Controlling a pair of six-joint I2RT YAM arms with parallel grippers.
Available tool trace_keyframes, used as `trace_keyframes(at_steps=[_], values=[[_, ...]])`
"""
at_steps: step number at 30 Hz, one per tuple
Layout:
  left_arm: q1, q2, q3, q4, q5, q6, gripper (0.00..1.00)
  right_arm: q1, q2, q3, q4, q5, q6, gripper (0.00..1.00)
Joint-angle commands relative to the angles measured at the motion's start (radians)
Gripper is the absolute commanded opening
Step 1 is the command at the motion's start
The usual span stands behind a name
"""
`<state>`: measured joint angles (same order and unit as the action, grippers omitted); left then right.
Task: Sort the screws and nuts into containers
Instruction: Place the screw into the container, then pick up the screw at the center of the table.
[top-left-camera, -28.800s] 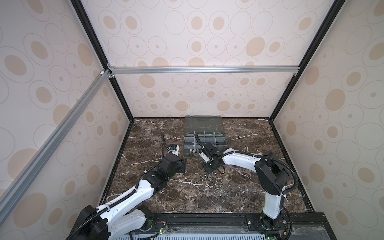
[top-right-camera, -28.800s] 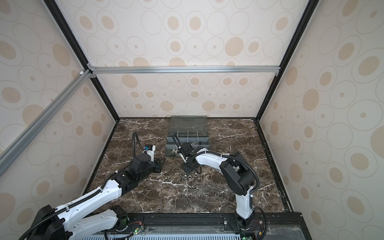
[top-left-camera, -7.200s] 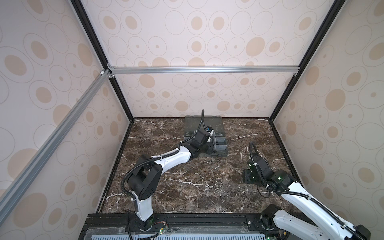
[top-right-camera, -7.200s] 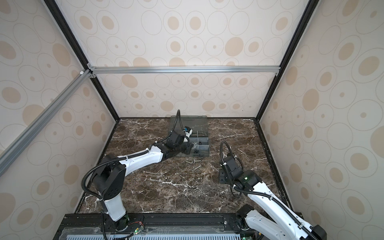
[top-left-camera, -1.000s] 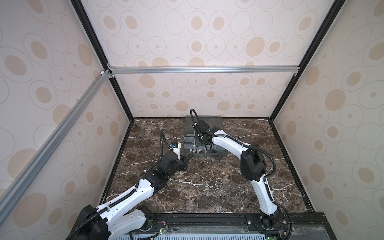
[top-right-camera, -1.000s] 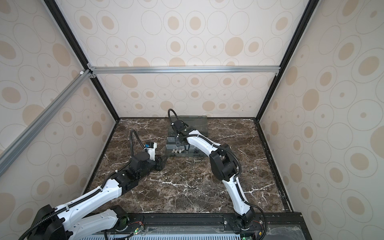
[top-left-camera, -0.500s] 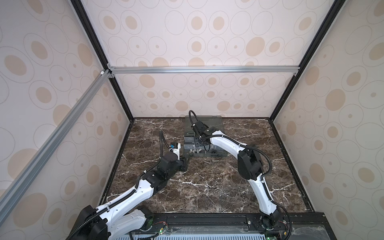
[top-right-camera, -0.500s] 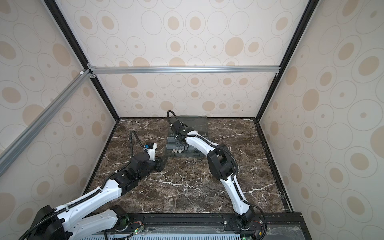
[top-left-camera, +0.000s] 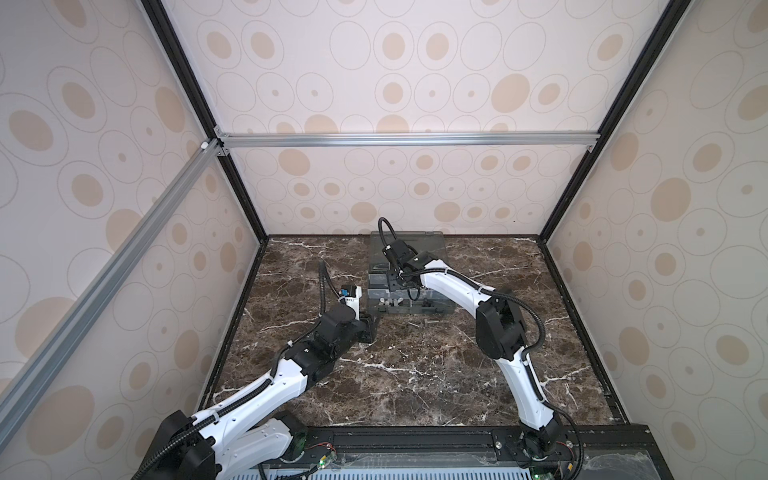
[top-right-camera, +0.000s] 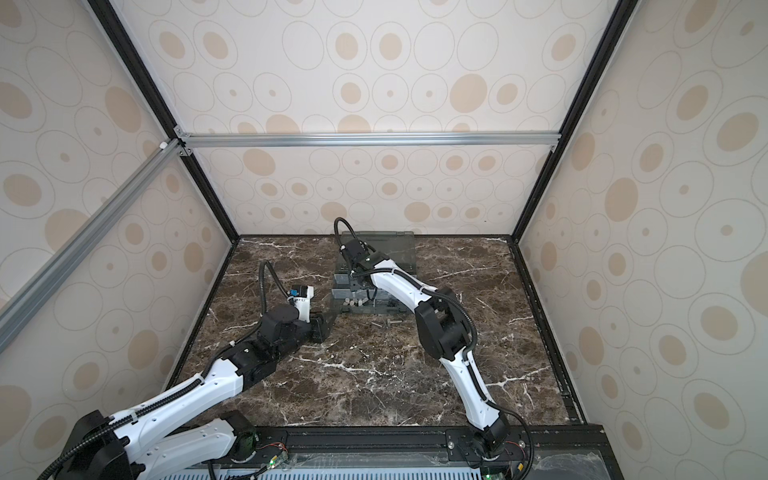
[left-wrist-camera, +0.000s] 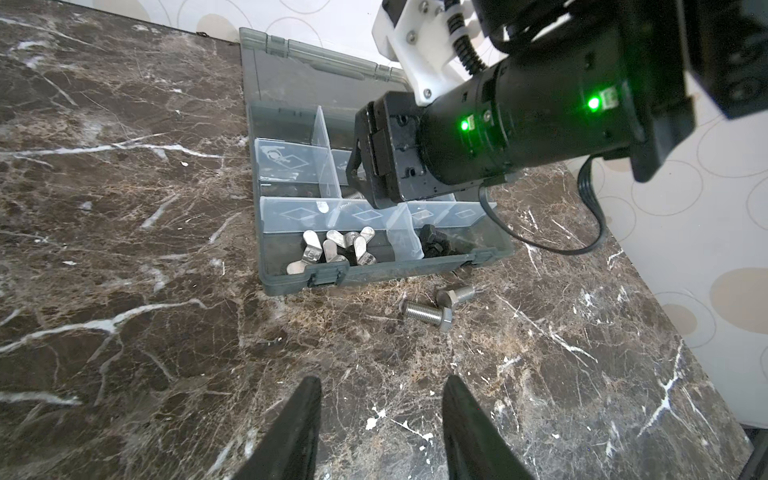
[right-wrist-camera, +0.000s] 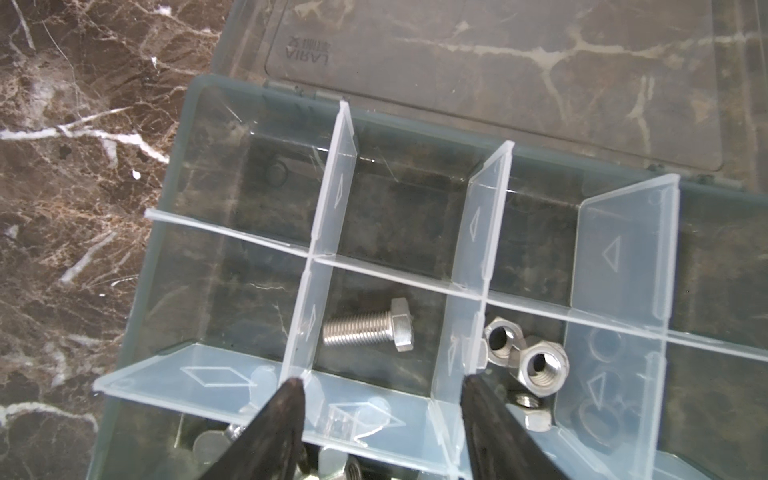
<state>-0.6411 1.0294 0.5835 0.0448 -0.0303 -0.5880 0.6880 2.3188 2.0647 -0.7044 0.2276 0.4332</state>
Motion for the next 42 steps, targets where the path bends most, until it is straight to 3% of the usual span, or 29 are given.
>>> trace_keyframes(at_steps=[1,4,13,26,34,42], values=[[0.007,0.012,0.005,0.027,0.009,-0.010,0.48,0.002,-0.068,0.013,-0.024,-0.012,0.004,0.63],[0.006,0.031,0.007,0.043,0.024,-0.006,0.48,0.002,-0.141,-0.052,-0.012,-0.016,-0.003,0.63],[0.004,0.115,0.025,0.052,0.056,0.021,0.48,-0.004,-0.471,-0.480,0.115,0.015,-0.025,0.64],[-0.032,0.271,0.092,0.066,0.091,0.092,0.50,-0.014,-0.852,-0.950,0.110,0.028,0.021,0.64],[-0.084,0.469,0.217,0.035,0.097,0.177,0.53,-0.014,-1.052,-1.129,0.072,0.045,0.098,0.65],[-0.118,0.658,0.352,-0.002,0.116,0.251,0.57,-0.014,-1.152,-1.200,0.042,0.048,0.136,0.65]])
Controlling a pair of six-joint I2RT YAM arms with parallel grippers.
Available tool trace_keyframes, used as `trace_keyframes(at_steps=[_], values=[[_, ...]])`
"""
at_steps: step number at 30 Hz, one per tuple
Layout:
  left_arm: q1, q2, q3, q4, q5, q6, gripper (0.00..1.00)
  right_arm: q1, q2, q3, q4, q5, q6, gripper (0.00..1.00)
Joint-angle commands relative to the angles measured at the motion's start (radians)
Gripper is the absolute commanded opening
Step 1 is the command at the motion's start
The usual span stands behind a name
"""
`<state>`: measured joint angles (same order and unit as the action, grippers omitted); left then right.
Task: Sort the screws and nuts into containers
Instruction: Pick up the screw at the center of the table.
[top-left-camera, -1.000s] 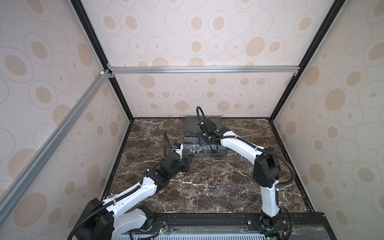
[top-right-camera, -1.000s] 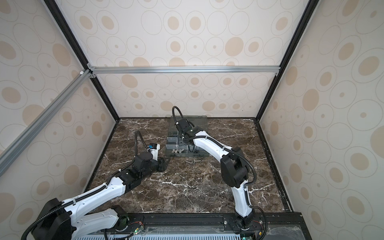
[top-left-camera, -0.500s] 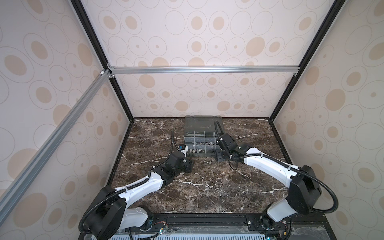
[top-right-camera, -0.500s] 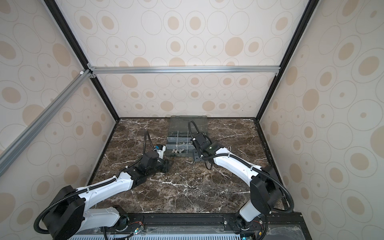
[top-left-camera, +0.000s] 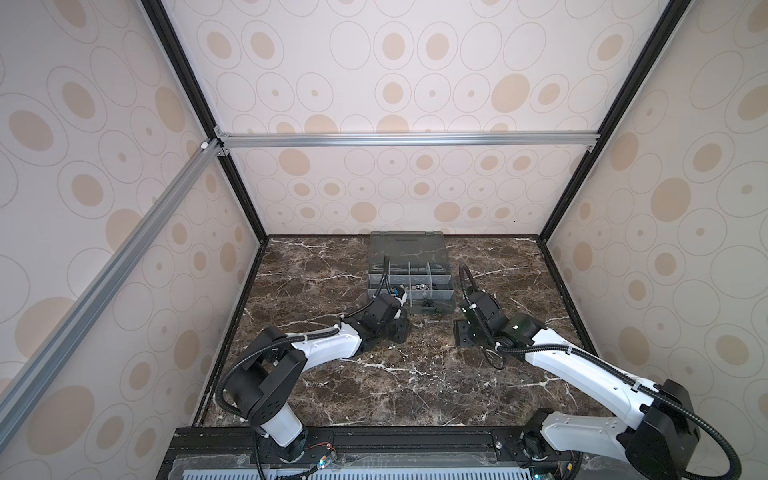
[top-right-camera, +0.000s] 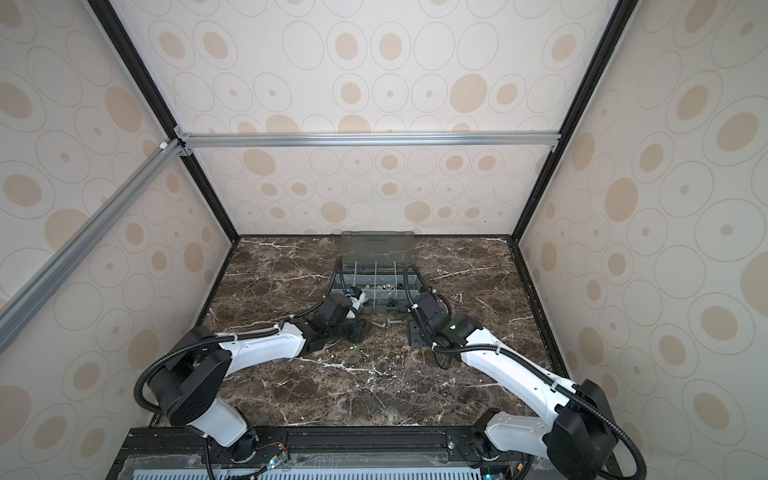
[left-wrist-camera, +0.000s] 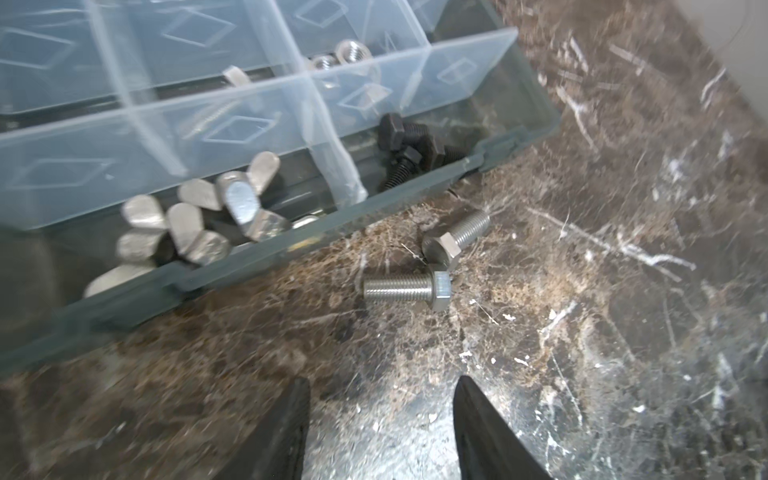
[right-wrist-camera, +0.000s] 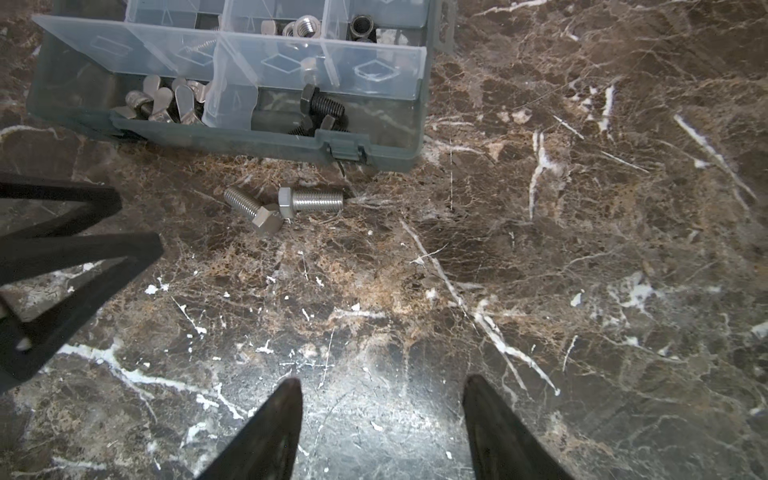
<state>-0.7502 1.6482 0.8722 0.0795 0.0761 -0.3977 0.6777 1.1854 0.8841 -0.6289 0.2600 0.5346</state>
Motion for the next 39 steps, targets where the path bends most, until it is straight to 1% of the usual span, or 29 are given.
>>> trace_keyframes(at_steps=[1,5,13,20,29,36,39], values=[[-0.012,0.061,0.080,-0.044,0.010,0.067,0.58,-0.003,-0.023,-0.022,-0.038,0.015,0.037,0.65],[-0.016,0.121,0.126,-0.065,0.010,0.090,0.61,-0.003,-0.033,-0.031,-0.043,0.013,0.043,0.65],[-0.018,0.198,0.182,-0.085,0.019,0.111,0.63,-0.003,-0.028,-0.030,-0.036,0.005,0.048,0.65],[-0.018,0.231,0.200,-0.092,0.005,0.126,0.65,-0.004,-0.028,-0.026,-0.037,0.003,0.047,0.65],[-0.020,0.254,0.224,-0.075,0.042,0.117,0.68,-0.003,-0.037,-0.034,-0.047,0.005,0.046,0.65],[-0.020,0.280,0.247,-0.083,0.031,0.107,0.68,-0.003,-0.041,-0.034,-0.045,0.007,0.041,0.65],[-0.020,0.296,0.259,-0.080,0.036,0.101,0.67,-0.003,-0.037,-0.030,-0.049,0.007,0.040,0.65]])
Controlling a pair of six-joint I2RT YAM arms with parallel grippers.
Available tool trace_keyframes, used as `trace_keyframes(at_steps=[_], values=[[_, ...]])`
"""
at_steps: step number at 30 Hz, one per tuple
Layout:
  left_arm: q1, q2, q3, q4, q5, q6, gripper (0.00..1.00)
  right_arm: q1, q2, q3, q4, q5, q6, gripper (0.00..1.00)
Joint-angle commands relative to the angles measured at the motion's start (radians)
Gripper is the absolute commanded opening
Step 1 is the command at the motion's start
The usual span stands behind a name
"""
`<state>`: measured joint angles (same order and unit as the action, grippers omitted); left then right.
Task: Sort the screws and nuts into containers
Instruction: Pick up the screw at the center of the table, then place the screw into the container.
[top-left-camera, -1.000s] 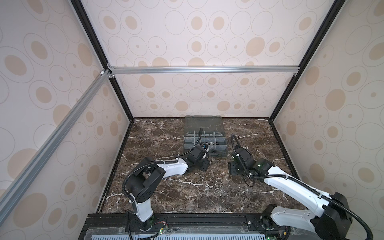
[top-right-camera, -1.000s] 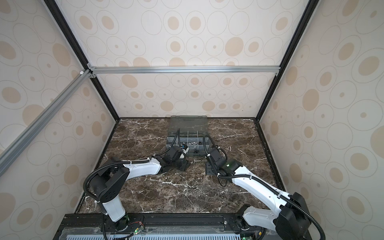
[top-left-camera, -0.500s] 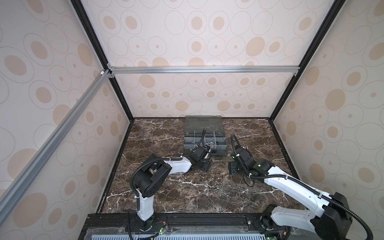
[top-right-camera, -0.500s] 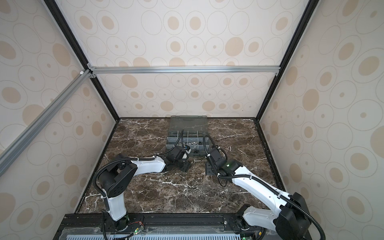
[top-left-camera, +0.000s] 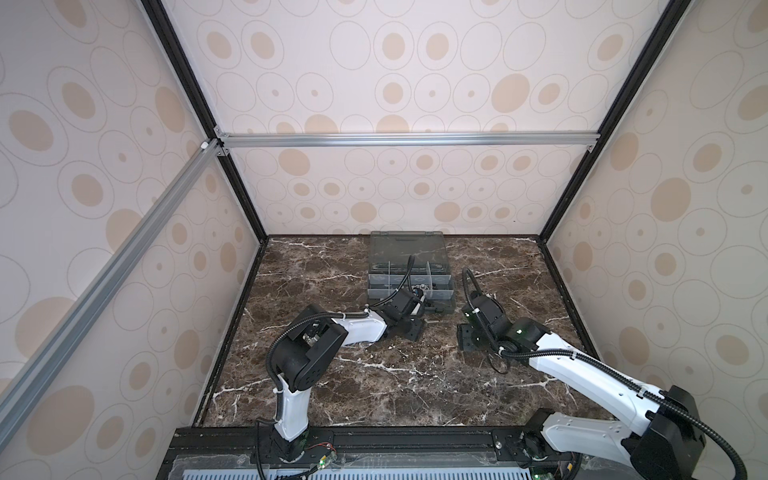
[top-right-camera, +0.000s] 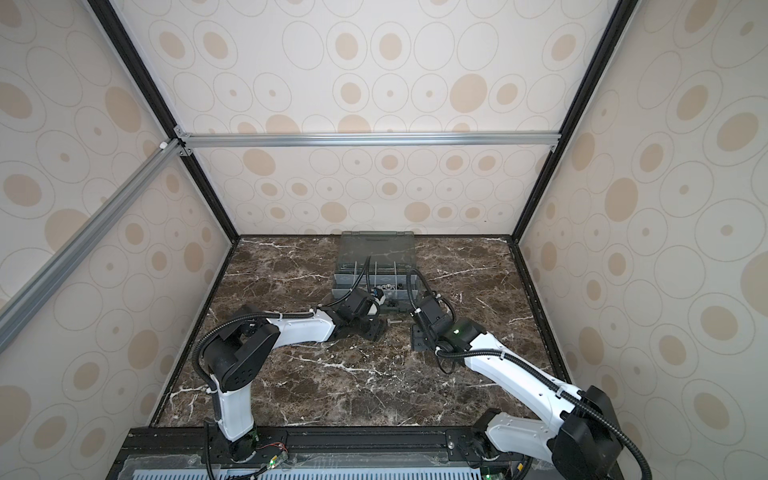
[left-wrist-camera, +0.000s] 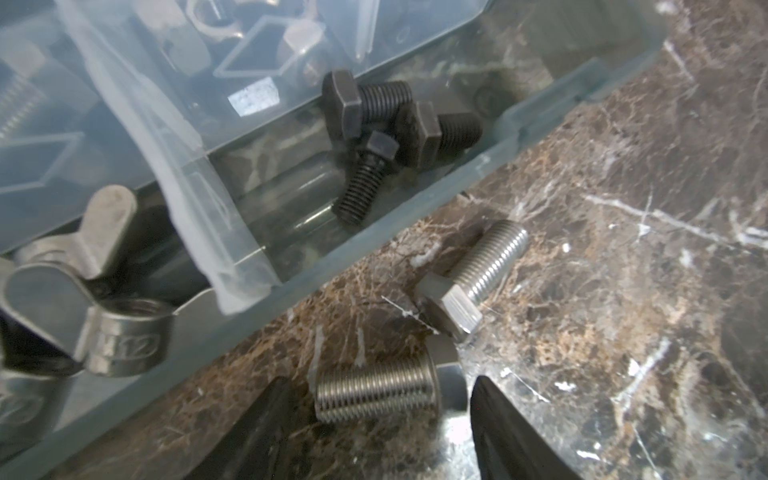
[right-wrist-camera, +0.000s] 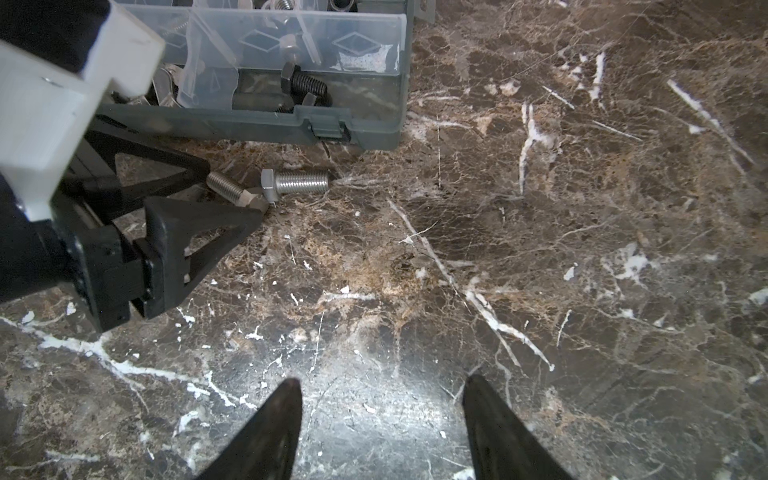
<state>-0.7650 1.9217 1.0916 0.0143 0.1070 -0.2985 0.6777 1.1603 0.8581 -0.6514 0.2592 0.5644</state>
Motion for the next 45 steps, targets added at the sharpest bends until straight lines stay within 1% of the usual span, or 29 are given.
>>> trace_keyframes(at_steps=[1,6,12,18,24,35,38,40,42,45], values=[[-0.004,0.028,0.044,-0.014,0.009,0.000,0.66,-0.003,-0.013,-0.004,-0.027,0.007,0.010,0.65],[-0.005,0.045,0.059,-0.017,0.010,-0.008,0.60,-0.004,-0.019,-0.007,-0.027,0.013,0.009,0.65],[-0.004,0.050,0.074,-0.051,-0.010,0.010,0.51,-0.004,-0.030,-0.013,-0.034,0.015,0.005,0.65],[-0.004,0.021,0.045,-0.029,-0.006,-0.005,0.46,-0.004,-0.038,-0.016,-0.030,0.027,-0.002,0.65],[-0.005,-0.026,0.030,-0.039,-0.007,-0.005,0.45,-0.003,-0.046,-0.017,-0.032,0.029,-0.004,0.65],[-0.001,-0.204,-0.009,-0.054,0.010,-0.012,0.45,-0.004,-0.070,-0.026,-0.037,0.037,-0.002,0.65],[0.018,-0.242,0.014,-0.054,0.002,-0.007,0.45,-0.004,-0.080,-0.025,-0.043,0.040,-0.004,0.65],[0.047,-0.251,0.041,-0.045,-0.004,-0.001,0.46,-0.004,-0.087,-0.023,-0.050,0.045,-0.005,0.65],[0.077,-0.236,0.081,-0.049,-0.010,0.009,0.46,-0.004,-0.095,-0.018,-0.056,0.047,-0.008,0.65],[0.124,-0.176,0.167,-0.079,-0.011,0.030,0.46,-0.003,-0.111,-0.019,-0.067,0.050,-0.006,0.65]])
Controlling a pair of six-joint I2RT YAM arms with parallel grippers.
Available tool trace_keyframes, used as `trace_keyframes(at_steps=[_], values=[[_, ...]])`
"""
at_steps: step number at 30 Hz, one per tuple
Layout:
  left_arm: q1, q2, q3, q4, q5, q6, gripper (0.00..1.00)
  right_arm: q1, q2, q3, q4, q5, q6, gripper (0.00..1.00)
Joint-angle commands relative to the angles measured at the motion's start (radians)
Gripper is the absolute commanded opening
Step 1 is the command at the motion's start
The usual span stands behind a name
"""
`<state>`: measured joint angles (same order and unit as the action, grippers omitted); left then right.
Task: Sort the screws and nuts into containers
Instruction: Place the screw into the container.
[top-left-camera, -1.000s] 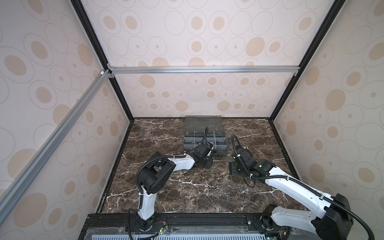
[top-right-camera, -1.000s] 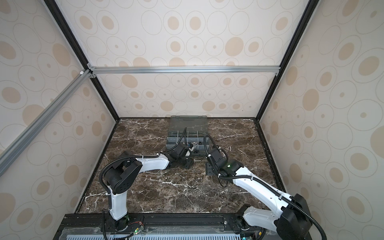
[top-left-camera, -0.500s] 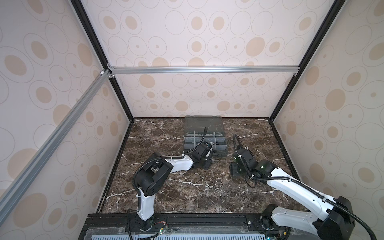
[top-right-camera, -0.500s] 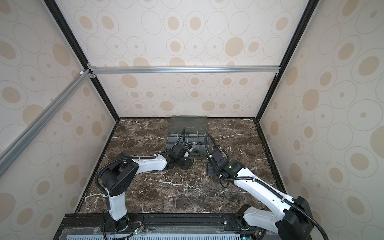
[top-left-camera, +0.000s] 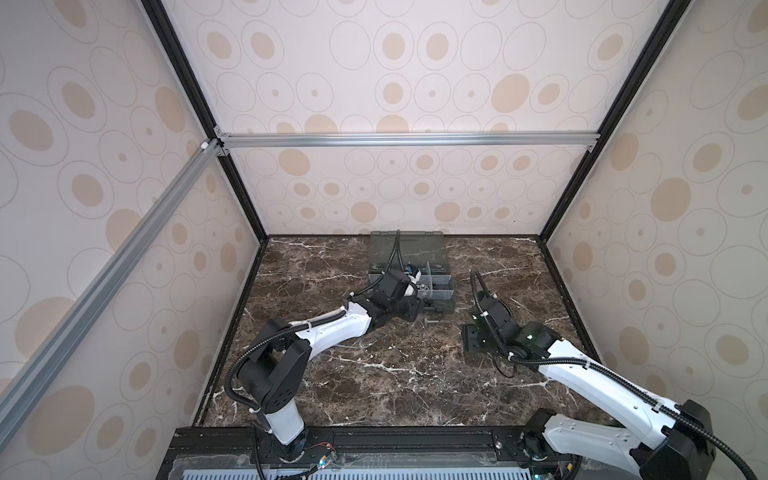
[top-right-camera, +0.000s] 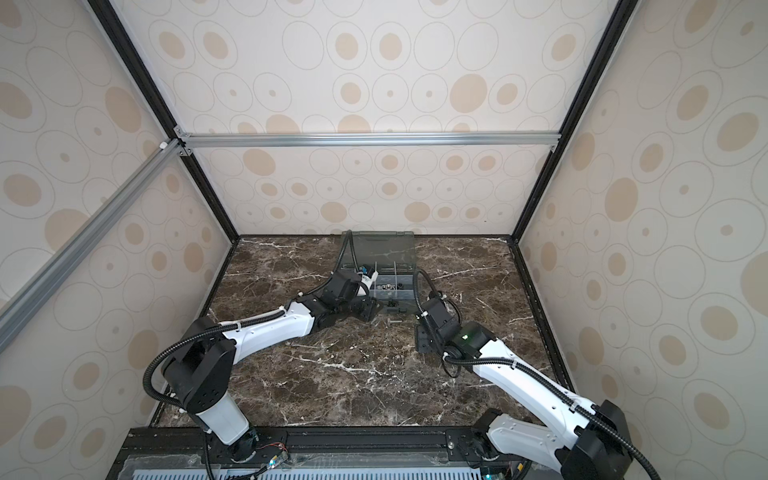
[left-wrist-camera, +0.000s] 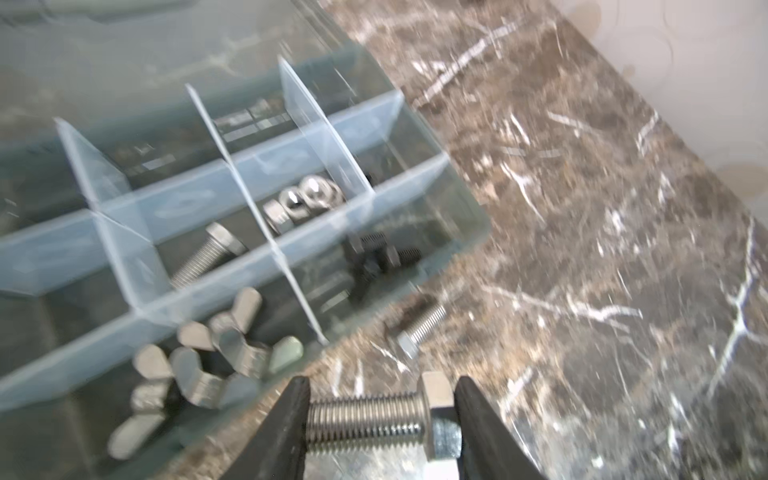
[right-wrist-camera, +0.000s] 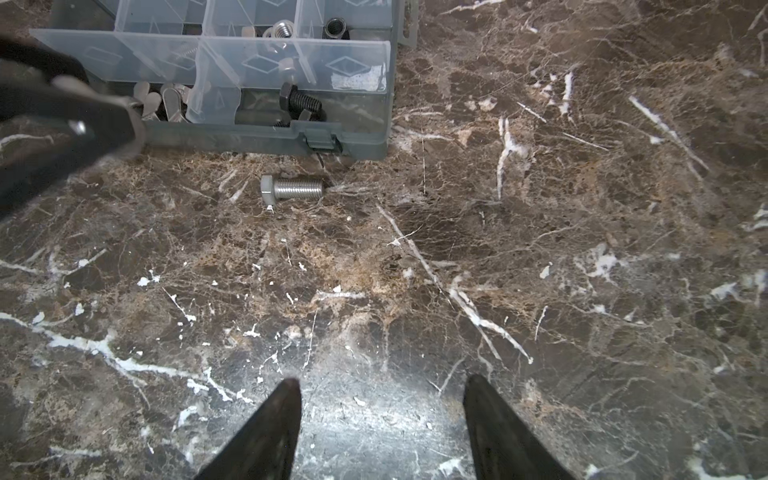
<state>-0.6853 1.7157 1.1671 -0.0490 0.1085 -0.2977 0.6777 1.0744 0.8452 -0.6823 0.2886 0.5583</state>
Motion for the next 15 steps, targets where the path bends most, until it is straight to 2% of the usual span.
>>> trace_keyframes(at_steps=[1,4,8,15], values=[[0.054,0.059,0.126,-0.031,-0.026,0.047,0.45,-0.003,-0.031,-0.008,-0.040,0.021,0.003,0.65],[0.083,0.147,0.215,-0.086,-0.091,0.086,0.45,-0.003,-0.049,-0.014,-0.052,0.021,0.010,0.65],[0.121,0.235,0.297,-0.122,-0.080,0.093,0.45,-0.004,-0.078,-0.028,-0.063,0.027,0.016,0.66],[0.135,0.316,0.359,-0.123,-0.075,0.090,0.46,-0.003,-0.103,-0.040,-0.079,0.033,0.021,0.66]])
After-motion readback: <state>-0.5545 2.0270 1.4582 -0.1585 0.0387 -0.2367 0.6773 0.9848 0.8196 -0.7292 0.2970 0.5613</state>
